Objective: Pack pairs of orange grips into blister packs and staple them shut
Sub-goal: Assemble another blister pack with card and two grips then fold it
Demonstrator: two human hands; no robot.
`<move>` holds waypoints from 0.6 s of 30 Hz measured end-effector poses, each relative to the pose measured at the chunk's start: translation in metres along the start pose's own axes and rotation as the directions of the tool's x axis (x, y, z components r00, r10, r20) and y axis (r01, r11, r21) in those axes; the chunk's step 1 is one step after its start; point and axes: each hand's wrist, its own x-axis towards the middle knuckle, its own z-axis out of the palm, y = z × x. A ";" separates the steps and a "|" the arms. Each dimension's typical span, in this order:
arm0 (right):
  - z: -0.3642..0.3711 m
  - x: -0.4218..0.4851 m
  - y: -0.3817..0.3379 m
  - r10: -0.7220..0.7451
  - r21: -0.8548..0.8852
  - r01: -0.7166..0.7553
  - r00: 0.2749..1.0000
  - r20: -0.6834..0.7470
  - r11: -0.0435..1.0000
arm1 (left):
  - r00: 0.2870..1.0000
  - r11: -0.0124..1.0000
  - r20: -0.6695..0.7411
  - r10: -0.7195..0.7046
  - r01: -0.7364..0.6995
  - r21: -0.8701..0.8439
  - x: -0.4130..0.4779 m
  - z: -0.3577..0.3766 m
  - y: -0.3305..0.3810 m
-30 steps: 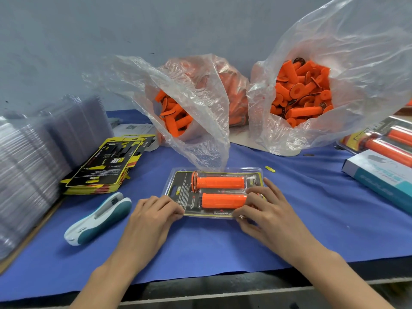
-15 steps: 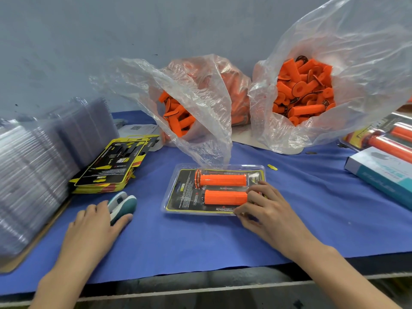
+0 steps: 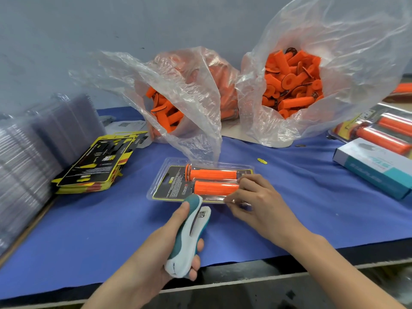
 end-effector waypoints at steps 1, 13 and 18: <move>0.000 0.000 0.000 -0.002 -0.008 0.002 1.000 0.004 1.000 | 1.000 1.000 -0.025 0.016 -0.015 0.016 0.001 0.004 0.001; 0.008 -0.004 0.003 -0.085 -0.106 0.084 0.996 -0.007 0.991 | 0.998 0.994 -0.034 0.057 -0.054 0.098 0.024 0.025 0.007; 0.009 -0.004 0.004 -0.097 -0.101 0.096 0.995 -0.007 0.990 | 0.999 0.995 0.002 0.043 -0.043 0.091 0.031 0.029 0.009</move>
